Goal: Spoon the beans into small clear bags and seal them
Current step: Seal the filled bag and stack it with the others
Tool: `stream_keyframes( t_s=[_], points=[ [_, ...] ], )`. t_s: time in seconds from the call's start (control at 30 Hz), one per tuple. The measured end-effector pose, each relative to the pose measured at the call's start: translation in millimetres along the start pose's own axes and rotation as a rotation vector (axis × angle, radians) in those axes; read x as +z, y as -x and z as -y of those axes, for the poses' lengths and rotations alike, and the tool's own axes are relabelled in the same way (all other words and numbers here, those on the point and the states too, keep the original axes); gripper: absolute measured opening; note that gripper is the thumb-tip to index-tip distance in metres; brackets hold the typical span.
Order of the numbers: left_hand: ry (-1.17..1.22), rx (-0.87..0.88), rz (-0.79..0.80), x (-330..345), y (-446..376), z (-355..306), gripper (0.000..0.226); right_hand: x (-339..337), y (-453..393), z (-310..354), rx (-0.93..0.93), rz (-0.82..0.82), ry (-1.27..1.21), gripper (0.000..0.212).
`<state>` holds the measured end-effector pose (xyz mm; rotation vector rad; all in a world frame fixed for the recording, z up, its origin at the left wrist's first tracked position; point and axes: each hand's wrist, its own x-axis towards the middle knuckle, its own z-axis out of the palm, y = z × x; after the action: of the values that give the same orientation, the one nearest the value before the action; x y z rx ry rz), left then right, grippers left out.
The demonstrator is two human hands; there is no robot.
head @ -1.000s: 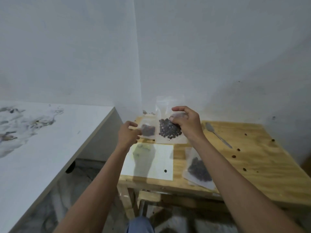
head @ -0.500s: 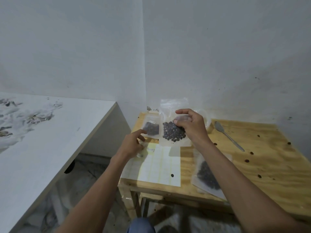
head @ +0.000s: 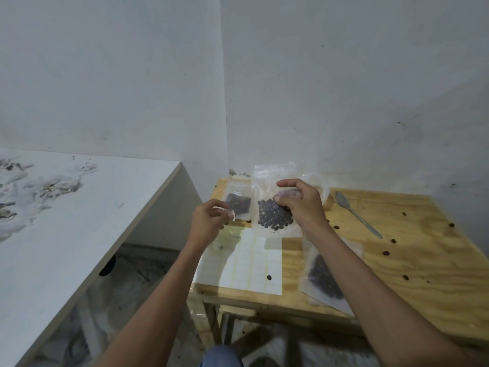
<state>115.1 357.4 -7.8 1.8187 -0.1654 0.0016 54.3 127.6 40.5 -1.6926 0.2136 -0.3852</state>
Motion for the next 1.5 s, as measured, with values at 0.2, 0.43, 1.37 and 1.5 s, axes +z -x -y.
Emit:
stream_keyframes(
  t_s=[0.2, 0.43, 1.37, 1.5],
  points=[
    [0.318, 0.058, 0.072, 9, 5, -55, 0.008, -4, 6, 2, -0.01, -0.022, 0.029, 0.027],
    [0.42, 0.007, 0.005, 41, 18, -93, 0.004, -9, 14, 13, -0.047, -0.036, -0.004, 0.027],
    [0.09, 0.222, -0.352, 107, 55, -111, 0.042, -25, 20, 30, -0.154, -0.14, -0.005, 0.023],
    [0.472, 0.04, -0.127, 98, 50, -116, 0.047, -30, 20, 33, -0.158, -0.109, -0.036, 0.021]
  ],
)
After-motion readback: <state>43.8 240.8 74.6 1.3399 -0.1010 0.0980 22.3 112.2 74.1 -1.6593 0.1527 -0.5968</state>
